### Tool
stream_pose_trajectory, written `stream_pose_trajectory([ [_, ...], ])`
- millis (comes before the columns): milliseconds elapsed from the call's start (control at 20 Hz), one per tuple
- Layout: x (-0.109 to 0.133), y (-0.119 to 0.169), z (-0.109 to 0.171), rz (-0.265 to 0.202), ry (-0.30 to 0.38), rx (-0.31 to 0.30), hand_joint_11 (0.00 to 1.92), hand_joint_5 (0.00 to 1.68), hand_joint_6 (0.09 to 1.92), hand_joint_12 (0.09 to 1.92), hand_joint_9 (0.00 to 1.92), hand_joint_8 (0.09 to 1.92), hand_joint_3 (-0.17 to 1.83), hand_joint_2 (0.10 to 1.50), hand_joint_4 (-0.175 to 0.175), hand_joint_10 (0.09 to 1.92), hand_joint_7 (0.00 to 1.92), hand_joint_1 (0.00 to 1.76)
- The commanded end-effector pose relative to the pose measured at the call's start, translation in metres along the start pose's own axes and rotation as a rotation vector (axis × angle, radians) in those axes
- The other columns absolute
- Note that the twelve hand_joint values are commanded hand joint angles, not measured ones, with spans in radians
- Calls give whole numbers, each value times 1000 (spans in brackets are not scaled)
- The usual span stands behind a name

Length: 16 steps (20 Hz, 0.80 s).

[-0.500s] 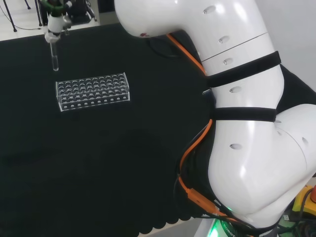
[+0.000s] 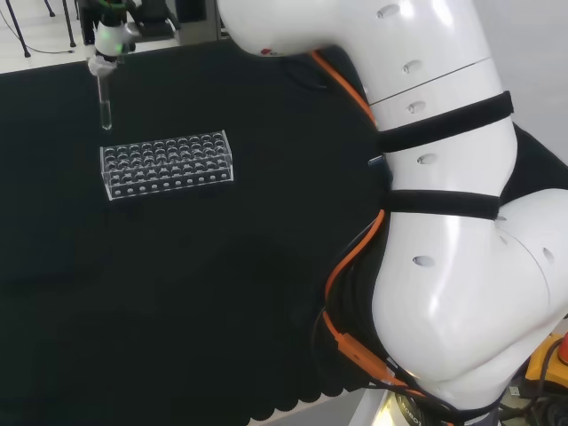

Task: Shake the test tube.

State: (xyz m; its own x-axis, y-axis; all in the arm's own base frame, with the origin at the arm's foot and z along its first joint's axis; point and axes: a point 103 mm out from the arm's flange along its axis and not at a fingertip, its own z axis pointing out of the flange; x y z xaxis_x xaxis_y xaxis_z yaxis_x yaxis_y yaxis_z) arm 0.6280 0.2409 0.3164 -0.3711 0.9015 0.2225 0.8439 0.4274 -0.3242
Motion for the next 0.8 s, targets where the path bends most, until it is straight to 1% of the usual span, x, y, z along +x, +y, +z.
stream_pose_trajectory([
  [50,-43,-22,3,-13,29,-94,1377,1517,242,979,1616,460,764,526,-175,737,1795,1249],
  [100,-58,-29,4,30,22,-88,1377,1518,242,979,1617,460,764,526,-175,737,1795,1249],
  [200,-87,-46,3,99,0,-81,1377,1518,241,980,1617,460,764,526,-175,737,1796,1249],
  [300,-100,-58,-1,149,-40,-65,1377,1518,240,981,1617,460,764,526,-175,736,1796,1249],
  [400,-103,-62,-6,186,-71,-49,1377,1519,239,981,1618,459,764,526,-175,736,1797,1249],
  [500,-100,-61,-9,218,-94,-35,1377,1519,238,982,1618,459,764,526,-175,736,1797,1248],
  [600,-101,-64,-11,241,-100,-30,1376,1520,237,983,1618,459,764,526,-175,736,1797,1248],
  [650,-108,-72,-11,250,-100,-34,1376,1520,237,983,1619,459,764,526,-175,736,1797,1248],
  [700,-88,-45,-10,289,-126,-29,1376,1520,236,983,1619,459,764,526,-175,736,1798,1248],
  [750,-80,-37,-10,294,-108,-46,1376,1520,236,984,1619,459,764,526,-175,736,1798,1248],
  [800,-68,-33,-17,295,-90,-65,1376,1520,235,984,1619,458,764,526,-175,736,1798,1248],
])
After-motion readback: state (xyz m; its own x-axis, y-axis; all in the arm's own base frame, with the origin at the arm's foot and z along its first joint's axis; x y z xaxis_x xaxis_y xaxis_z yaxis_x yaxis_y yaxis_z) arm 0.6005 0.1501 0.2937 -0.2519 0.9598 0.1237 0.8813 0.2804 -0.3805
